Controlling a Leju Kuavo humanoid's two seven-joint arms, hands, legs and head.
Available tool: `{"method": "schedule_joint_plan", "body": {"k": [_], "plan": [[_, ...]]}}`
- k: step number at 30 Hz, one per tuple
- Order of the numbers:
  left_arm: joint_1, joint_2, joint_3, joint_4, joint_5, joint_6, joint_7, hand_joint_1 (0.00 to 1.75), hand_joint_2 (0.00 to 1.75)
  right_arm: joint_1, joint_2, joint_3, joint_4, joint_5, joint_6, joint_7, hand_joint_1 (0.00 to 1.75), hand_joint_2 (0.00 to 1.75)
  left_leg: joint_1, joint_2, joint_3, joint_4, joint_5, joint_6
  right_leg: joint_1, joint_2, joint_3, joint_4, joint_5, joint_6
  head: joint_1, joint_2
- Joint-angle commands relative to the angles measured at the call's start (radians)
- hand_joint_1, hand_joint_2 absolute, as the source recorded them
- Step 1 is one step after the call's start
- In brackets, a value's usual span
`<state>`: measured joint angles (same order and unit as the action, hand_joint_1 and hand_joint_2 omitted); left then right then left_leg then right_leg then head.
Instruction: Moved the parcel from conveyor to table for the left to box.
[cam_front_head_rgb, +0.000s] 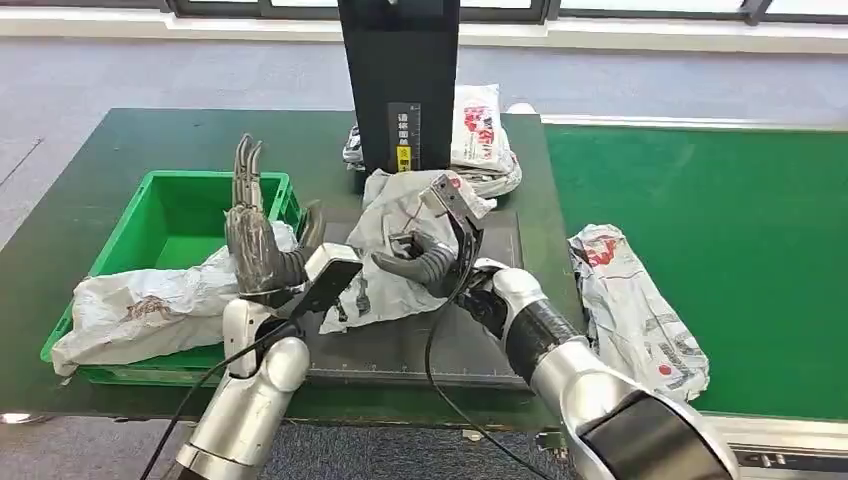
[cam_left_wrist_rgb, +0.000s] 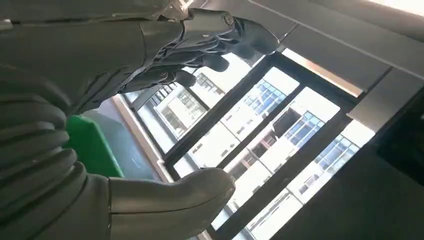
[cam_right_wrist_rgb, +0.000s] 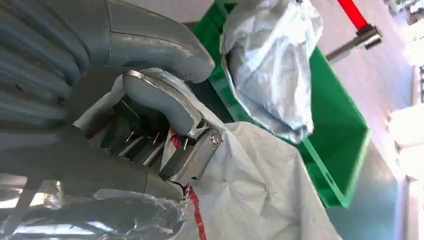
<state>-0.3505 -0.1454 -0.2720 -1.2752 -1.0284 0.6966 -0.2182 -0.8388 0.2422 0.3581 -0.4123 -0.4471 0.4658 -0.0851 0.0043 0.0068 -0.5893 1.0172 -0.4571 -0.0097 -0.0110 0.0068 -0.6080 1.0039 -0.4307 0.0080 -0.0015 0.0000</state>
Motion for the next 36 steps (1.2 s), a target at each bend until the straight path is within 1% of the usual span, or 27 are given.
{"method": "schedule_joint_plan", "body": {"k": [1,5,6,7,8,9,10,11,13,15,17,20,21,22,23,24,25,26,28,29,30,31,32,33,34,35,36], "plan": [[0.013,-0.015,0.071,-0.038,-0.017,0.002,0.013,0.0,1.75,0.072,0.012,0.307,-0.021,-0.072,-0.028,0.02,1.75,1.75,0.0,0.001,0.002,-0.001,0.0,0.0,0.001,0.001,0.001,-0.001,0.0,-0.001,0.0,0.0],[-0.025,-0.02,0.068,-0.01,-0.012,0.002,0.017,0.0,1.75,0.104,0.009,0.387,0.004,-0.083,-0.031,0.037,1.75,1.75,0.001,-0.001,0.002,-0.001,0.0,0.0,0.001,-0.001,0.002,-0.002,0.0,0.0,0.0,0.0],[-0.031,-0.019,0.066,-0.006,-0.014,0.002,0.024,0.0,1.75,0.104,0.004,0.413,0.009,-0.062,-0.065,0.018,1.03,1.75,0.001,-0.002,0.003,-0.002,0.001,0.0,0.001,-0.002,0.003,-0.003,0.0,-0.001,0.0,0.0],[-0.035,-0.019,0.063,-0.004,-0.016,0.002,0.029,0.0,1.75,0.105,-0.003,0.431,0.012,-0.049,-0.069,0.008,0.0,1.75,0.001,-0.002,0.003,-0.003,0.001,0.0,0.001,-0.002,0.004,-0.004,0.0,-0.001,0.0,0.0],[-0.038,-0.011,0.048,-0.002,-0.018,0.002,0.05,0.0,1.75,0.098,-0.014,0.464,0.016,-0.009,-0.12,-0.009,0.0,1.75,0.001,-0.003,0.003,-0.003,0.001,0.0,0.001,-0.003,0.003,-0.003,0.0,-0.001,0.0,0.0],[-0.038,-0.006,0.04,-0.005,-0.019,0.002,0.061,0.0,1.75,0.091,-0.024,0.486,0.017,0.019,-0.139,-0.017,0.0,0.0,0.001,-0.003,0.003,-0.003,0.002,0.0,0.001,-0.004,0.004,-0.004,0.0,-0.001,0.0,0.0],[-0.037,0.004,0.025,-0.012,-0.027,0.002,0.088,0.0,1.75,0.074,-0.046,0.536,0.011,0.098,-0.205,-0.029,0.0,0.0,0.001,-0.004,0.001,-0.001,0.001,0.0,0.001,-0.004,0.002,-0.002,0.0,0.0,0.0,0.0],[-0.033,0.009,0.02,-0.019,-0.031,0.002,0.097,0.0,1.75,0.067,-0.06,0.541,0.005,0.122,-0.241,-0.035,0.0,1.75,0.001,-0.004,0.001,-0.001,0.001,0.0,0.001,-0.005,0.002,-0.002,0.0,0.0,0.0,0.0],[-0.027,0.015,0.014,-0.028,-0.033,0.002,0.107,0.0,1.75,0.062,-0.08,0.539,-0.008,0.138,-0.245,-0.038,0.0,1.75,0.0,-0.003,0.0,-0.001,0.001,0.0,0.0,-0.004,0.001,-0.001,0.0,0.0,0.0,0.0],[-0.02,0.024,0.007,-0.043,-0.042,0.002,0.123,0.0,1.75,0.06,-0.114,0.547,-0.037,0.222,-0.353,-0.046,0.0,1.75,0.0,-0.004,0.0,-0.001,0.001,0.0,0.0,-0.004,0.001,-0.001,0.0,0.0,0.0,0.0],[-0.011,0.034,0.001,-0.055,-0.049,0.002,0.136,0.0,1.75,0.061,-0.173,0.53,-0.089,0.299,-0.438,-0.049,0.0,1.75,0.0,-0.006,0.001,-0.002,0.003,0.001,0.0,-0.006,0.002,-0.003,0.0,0.0,0.0,0.0],[0.002,0.046,0.002,-0.078,-0.061,0.002,0.151,0.0,1.75,0.108,-0.275,0.431,-0.224,0.42,-0.532,-0.039,0.0,1.75,0.0,-0.007,0.001,-0.001,0.002,0.001,0.0,-0.008,0.003,-0.003,0.0,0.0,0.0,0.0],[0.005,0.049,0.003,-0.084,-0.065,0.002,0.156,0.0,1.75,0.139,-0.307,0.377,-0.293,0.494,-0.56,-0.014,0.0,1.75,0.0,-0.008,0.001,-0.002,0.003,0.001,0.0,-0.009,0.004,-0.004,0.0,0.0,0.0,0.0],[0.006,0.051,0.001,-0.086,-0.064,0.002,0.158,0.0,1.75,0.162,-0.319,0.334,-0.335,0.532,-0.54,0.004,0.0,1.75,0.0,-0.01,0.001,-0.001,0.003,0.001,0.0,-0.01,0.004,-0.003,0.0,0.001,0.0,0.0],[0.006,0.052,0.0,-0.087,-0.064,0.002,0.159,0.0,1.75,0.168,-0.321,0.32,-0.347,0.544,-0.533,0.009,0.0,1.75,0.0,-0.011,0.0,-0.001,0.003,0.002,0.0,-0.011,0.004,-0.004,0.0,0.001,0.0,0.0],[0.012,0.051,0.002,-0.094,-0.071,0.002,0.162,0.0,1.75,0.205,-0.334,0.266,-0.405,0.611,-0.583,0.017,0.0,1.75,0.0,-0.012,0.0,-0.001,0.003,0.002,0.0,-0.012,0.004,-0.003,0.0,0.001,0.0,0.0],[0.018,0.051,0.006,-0.104,-0.077,0.002,0.166,0.0,1.75,0.251,-0.349,0.196,-0.485,0.673,-0.603,0.026,0.0,1.75,0.0,-0.011,0.0,0.0,0.002,0.002,0.0,-0.012,0.005,-0.003,0.0,0.001,0.0,0.0],[0.021,0.05,0.007,-0.109,-0.079,0.002,0.169,0.0,1.75,0.277,-0.361,0.157,-0.537,0.701,-0.616,0.027,0.0,1.75,0.0,-0.012,0.001,-0.001,0.003,0.002,0.0,-0.013,0.006,-0.004,0.0,0.001,0.0,0.0],[0.023,0.053,0.001,-0.113,-0.085,0.002,0.179,0.0,1.75,0.331,-0.375,0.05,-0.671,0.774,-0.647,0.031,0.0,1.75,0.0,-0.01,0.001,-0.001,0.002,0.002,0.0,-0.01,0.005,-0.004,0.0,0.0,0.0,0.0],[0.022,0.052,-0.002,-0.112,-0.088,0.002,0.185,0.0,1.75,0.341,-0.377,0.017,-0.717,0.795,-0.656,0.032,0.0,1.75,0.0,-0.009,0.0,0.0,0.002,0.002,0.0,-0.01,0.004,-0.003,0.0,0.001,-0.001,0.0],[0.021,0.052,-0.004,-0.112,-0.089,0.002,0.188,0.0,1.75,0.343,-0.375,0.0,-0.735,0.808,-0.64,0.044,0.0,1.75,-0.001,-0.012,0.0,-0.001,0.002,0.002,-0.001,-0.013,0.004,-0.003,-0.001,0.0,0.0,0.0],[0.02,0.052,-0.005,-0.112,-0.09,0.002,0.19,0.0,1.75,0.344,-0.373,-0.009,-0.743,0.814,-0.63,0.049,0.0,1.75,-0.001,-0.011,-0.002,0.001,0.002,0.002,-0.001,-0.011,0.002,-0.002,-0.001,0.0,0.0,0.0],[0.018,0.052,-0.007,-0.109,-0.091,0.002,0.191,0.0,1.75,0.343,-0.366,-0.02,-0.75,0.822,-0.646,0.041,0.0,1.75,-0.001,-0.012,-0.002,0.0,0.002,0.002,-0.001,-0.013,0.003,-0.002,-0.001,0.0,0.0,0.0],[0.015,0.051,-0.008,-0.106,-0.092,0.002,0.193,0.0,1.75,0.345,-0.358,-0.044,-0.767,0.841,-0.686,0.014,0.0,1.75,-0.001,-0.01,-0.002,0.001,0.002,0.002,0.0,-0.01,0.002,-0.002,0.0,0.001,0.0,0.0],[0.007,0.052,-0.013,-0.097,-0.09,0.002,0.194,0.0,1.75,0.356,-0.35,-0.085,-0.816,0.834,-0.715,-0.011,0.0,1.75,-0.001,-0.011,-0.002,0.0,0.002,0.002,0.0,-0.011,0.003,-0.003,-0.001,0.001,-0.001,0.0],[0.001,0.051,-0.016,-0.089,-0.085,0.002,0.192,0.0,1.75,0.367,-0.346,-0.109,-0.855,0.826,-0.735,-0.032,0.0,1.75,-0.001,-0.01,-0.002,0.001,0.002,0.002,0.0,-0.01,0.001,-0.002,0.0,0.001,0.0,0.0],[-0.01,0.049,-0.02,-0.075,-0.08,0.002,0.187,0.0,1.75,0.381,-0.346,-0.124,-0.892,0.833,-0.75,-0.044,0.0,1.75,-0.001,-0.011,-0.002,-0.001,0.002,0.002,0.0,-0.011,0.002,-0.003,-0.001,0.001,0.0,0.0]]}}
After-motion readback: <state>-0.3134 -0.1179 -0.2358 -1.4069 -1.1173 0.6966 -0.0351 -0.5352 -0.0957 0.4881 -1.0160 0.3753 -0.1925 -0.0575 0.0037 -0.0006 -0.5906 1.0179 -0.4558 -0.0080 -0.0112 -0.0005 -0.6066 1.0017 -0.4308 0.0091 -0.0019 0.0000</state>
